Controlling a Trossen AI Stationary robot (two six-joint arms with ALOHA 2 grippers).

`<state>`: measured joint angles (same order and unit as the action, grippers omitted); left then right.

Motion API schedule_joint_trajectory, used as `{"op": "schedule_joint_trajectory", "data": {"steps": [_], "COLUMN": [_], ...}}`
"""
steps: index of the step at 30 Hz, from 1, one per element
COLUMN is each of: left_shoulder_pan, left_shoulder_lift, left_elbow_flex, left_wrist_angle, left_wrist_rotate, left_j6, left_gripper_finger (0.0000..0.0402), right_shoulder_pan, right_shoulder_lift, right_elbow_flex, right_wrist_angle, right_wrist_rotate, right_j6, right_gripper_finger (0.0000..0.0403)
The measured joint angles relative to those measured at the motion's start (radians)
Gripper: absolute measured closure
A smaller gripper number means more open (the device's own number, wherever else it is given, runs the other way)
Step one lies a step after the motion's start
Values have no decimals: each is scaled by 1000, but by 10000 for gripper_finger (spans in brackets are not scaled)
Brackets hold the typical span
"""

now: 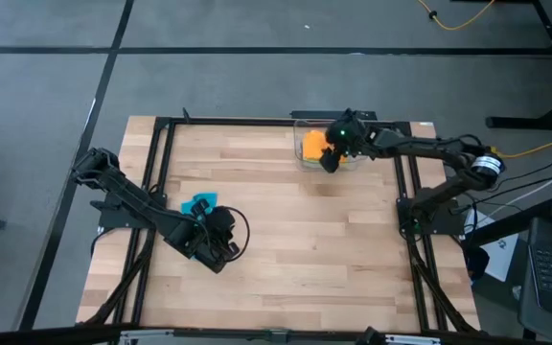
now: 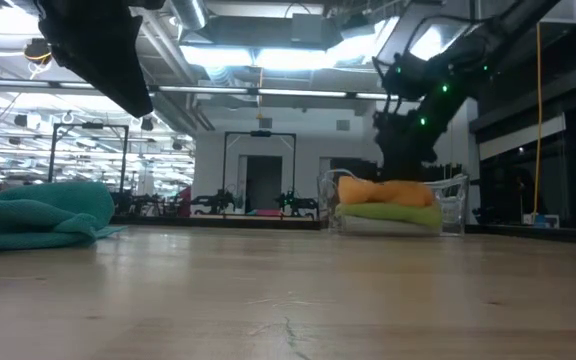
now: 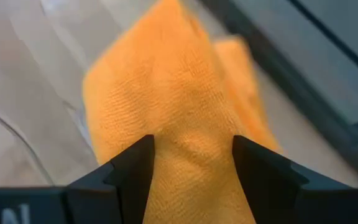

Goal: Fold microfiber towels
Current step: Put the folded orange microfiber into the transparent

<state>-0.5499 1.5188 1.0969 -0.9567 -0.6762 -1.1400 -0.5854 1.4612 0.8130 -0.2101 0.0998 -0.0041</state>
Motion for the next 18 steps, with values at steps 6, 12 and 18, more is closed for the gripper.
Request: {"op": "schedule_joint_trajectory", "data": {"steps": [6,12,18], "left_shoulder_pan": [0,0,0], "left_shoulder_lift": [0,0,0], "left_elbow_flex": [0,0,0], "left_wrist_angle": [0,0,0], "left_wrist_rotate": [0,2,4], "left_j6": [0,-2,-2], "left_gripper_finger": [288,288,288], "right_shoulder_pan": [0,0,0], "right_shoulder_lift": [54,27,21], "right_elbow_flex": [-18,84,169], "right_wrist_angle": [-1,-62,-82], "right_wrist_rotate": [-16,-15,-15], "right_j6": [4,-12,-26], "right_gripper_finger": [182,182,182]}}
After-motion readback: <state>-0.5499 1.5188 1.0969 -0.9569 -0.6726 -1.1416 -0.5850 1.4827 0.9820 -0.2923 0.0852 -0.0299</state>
